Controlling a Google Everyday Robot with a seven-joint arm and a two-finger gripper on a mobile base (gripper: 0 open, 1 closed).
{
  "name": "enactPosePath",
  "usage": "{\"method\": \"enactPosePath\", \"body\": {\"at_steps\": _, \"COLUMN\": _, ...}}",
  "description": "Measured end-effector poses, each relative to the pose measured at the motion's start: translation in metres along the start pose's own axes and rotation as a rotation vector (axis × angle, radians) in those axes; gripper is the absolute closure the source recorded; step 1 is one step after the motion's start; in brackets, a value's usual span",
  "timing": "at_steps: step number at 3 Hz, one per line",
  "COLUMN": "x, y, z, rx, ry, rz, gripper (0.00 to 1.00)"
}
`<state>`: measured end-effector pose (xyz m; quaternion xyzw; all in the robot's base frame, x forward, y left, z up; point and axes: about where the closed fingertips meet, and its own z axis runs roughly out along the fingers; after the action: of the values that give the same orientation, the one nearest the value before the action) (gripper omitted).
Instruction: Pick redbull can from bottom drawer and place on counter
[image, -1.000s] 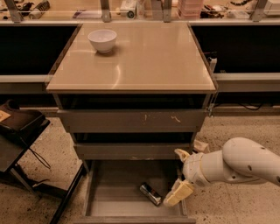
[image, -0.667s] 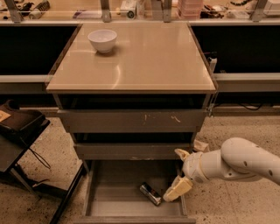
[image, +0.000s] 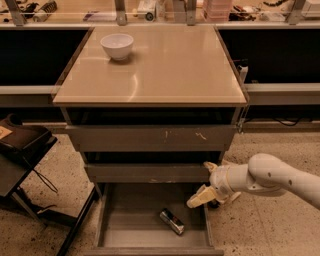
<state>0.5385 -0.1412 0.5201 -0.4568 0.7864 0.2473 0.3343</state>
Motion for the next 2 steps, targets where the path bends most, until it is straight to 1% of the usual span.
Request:
{"method": "enactPosePath", "body": {"at_steps": 1, "x": 0.0, "y": 0.0, "z": 0.001, "rx": -0.001, "ry": 0.0, "rz": 0.0, "gripper": 0.0}}
{"method": "enactPosePath", "body": {"at_steps": 2, "x": 0.031, "y": 0.014, "z": 0.039, "rx": -0.035, "ry": 0.011, "rz": 0.06, "gripper": 0.0}}
